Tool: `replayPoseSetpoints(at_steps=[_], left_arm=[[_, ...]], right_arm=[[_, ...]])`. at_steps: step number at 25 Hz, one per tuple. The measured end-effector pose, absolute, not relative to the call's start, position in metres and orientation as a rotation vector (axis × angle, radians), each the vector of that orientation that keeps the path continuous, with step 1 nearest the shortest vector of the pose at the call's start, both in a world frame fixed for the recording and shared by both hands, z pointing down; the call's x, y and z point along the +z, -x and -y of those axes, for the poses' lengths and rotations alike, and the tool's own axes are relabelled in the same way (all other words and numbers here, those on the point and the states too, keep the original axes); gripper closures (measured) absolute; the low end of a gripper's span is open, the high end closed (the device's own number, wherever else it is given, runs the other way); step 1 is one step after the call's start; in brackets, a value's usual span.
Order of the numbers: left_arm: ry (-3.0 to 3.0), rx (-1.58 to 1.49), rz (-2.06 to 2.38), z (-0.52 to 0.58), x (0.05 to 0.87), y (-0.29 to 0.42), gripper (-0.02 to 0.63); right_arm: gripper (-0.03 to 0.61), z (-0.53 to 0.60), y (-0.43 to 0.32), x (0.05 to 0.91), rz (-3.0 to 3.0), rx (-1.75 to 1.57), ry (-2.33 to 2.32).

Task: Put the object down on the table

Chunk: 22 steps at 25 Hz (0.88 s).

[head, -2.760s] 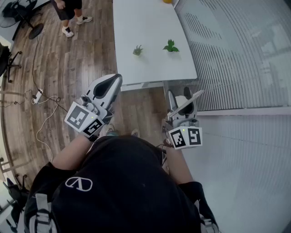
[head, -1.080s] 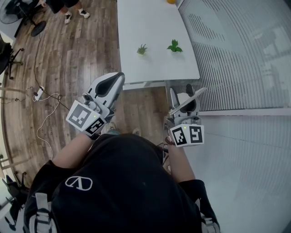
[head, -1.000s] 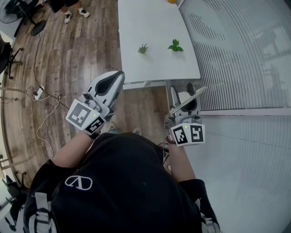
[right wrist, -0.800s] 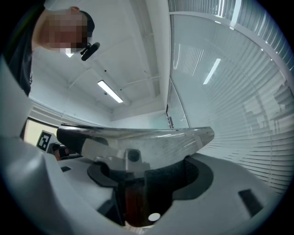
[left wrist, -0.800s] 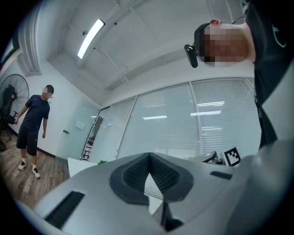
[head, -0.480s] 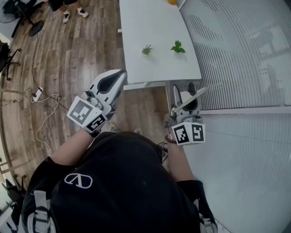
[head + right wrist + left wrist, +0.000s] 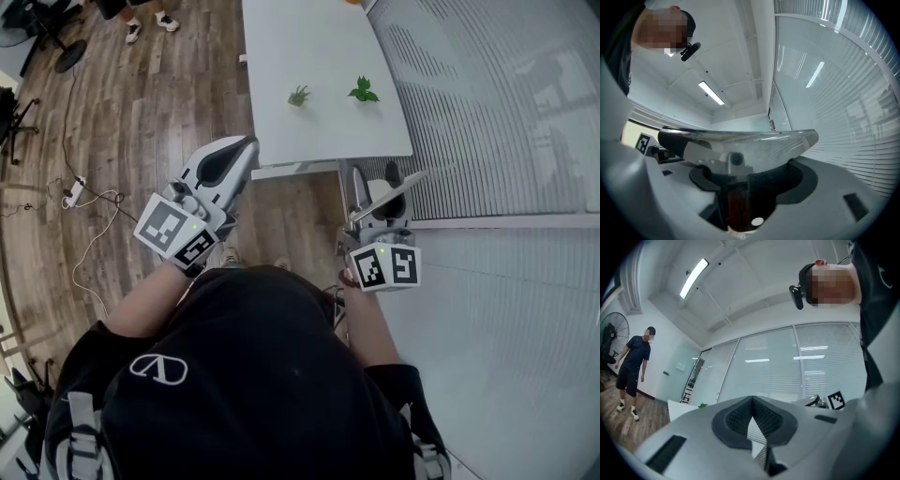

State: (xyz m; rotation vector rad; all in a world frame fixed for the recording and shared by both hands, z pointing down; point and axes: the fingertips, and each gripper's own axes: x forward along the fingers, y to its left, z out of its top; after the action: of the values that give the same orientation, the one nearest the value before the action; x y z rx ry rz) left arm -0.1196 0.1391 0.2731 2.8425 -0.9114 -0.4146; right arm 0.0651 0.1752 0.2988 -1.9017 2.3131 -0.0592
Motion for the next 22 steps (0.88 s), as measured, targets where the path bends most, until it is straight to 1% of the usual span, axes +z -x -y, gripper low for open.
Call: replayPoseSetpoints(at_steps=[12, 22], left_arm=[[-2.836, -0.42, 0.905, -0.145, 0.271, 0.111, 0.609], [-2.836, -0.414, 0.921, -0.144, 0.273, 0.112, 0.609]], right_arm=[[0.265, -0.181, -0.064, 0.293, -2.357, 0.005, 1.918], [0.262, -0.181, -0.071, 0.295, -2.327, -0.053, 1.873]])
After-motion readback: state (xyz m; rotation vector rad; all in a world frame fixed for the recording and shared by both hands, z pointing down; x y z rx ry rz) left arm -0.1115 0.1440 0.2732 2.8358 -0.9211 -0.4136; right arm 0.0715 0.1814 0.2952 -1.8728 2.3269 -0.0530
